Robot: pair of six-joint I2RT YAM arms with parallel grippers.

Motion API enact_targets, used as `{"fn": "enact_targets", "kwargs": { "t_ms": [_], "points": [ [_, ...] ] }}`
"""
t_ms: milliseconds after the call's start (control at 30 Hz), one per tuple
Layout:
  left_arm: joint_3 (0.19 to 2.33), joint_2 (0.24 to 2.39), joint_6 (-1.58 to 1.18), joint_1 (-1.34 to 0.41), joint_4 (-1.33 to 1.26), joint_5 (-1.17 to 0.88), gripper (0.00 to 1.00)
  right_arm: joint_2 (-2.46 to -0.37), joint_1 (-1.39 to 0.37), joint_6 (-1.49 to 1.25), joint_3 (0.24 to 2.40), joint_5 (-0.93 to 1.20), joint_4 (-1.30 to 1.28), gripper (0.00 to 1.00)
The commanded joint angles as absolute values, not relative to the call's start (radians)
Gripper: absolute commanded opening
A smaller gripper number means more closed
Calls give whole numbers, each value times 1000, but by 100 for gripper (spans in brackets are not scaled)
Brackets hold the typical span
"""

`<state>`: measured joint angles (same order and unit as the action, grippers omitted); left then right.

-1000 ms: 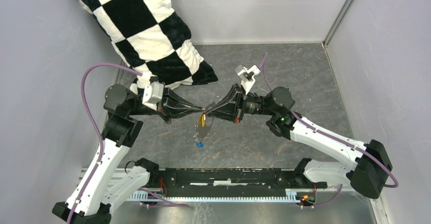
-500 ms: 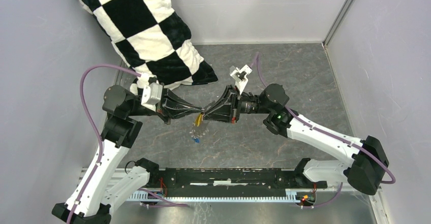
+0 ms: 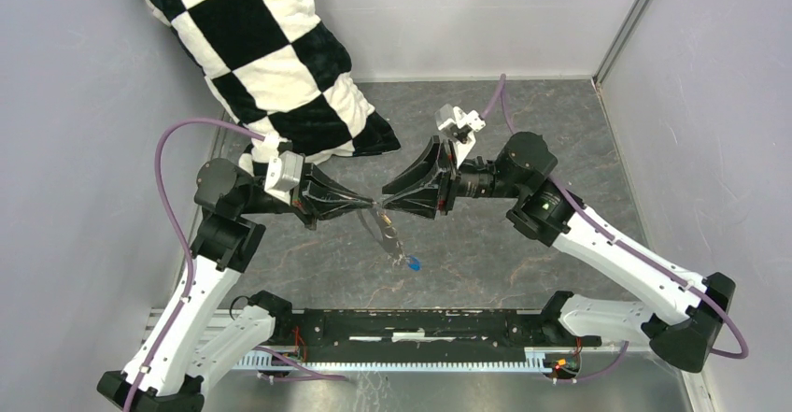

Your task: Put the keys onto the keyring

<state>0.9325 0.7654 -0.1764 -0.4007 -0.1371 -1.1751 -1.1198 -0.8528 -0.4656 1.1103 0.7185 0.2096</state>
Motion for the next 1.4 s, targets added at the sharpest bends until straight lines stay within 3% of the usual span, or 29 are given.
{"fn": "enact_targets", "kwargs": {
  "t_ms": [0,600,767,833,1133,1167,1267,1367],
  "points": [
    [944,756,-244,-403,-199,-1144,2,-1134,-849,-421,1146,736,186,41],
    [936,756,-194,-403,-164,-1150,2,-1160,-850,-488,1103,747,293,21],
    [936,756,-188,-403,-161,-1149,2,-1164,-852,-486,1109,755,282,10],
    [936,757,-184,-403,-155,-1148,2,-1164,-851,-476,1113,759,269,1],
    [969,774,-75,-403,-13,-1152,2,-1176,-852,-296,1219,714,12,0],
    [979,781,-38,-403,46,-1157,5,-1184,-853,-267,1247,700,-51,0],
    [1025,809,109,-403,214,-1171,29,-1213,-866,-176,1323,657,-193,0],
    [1065,836,240,-403,358,-1171,37,-1244,-879,-103,1382,617,-307,0]
  ]
}}
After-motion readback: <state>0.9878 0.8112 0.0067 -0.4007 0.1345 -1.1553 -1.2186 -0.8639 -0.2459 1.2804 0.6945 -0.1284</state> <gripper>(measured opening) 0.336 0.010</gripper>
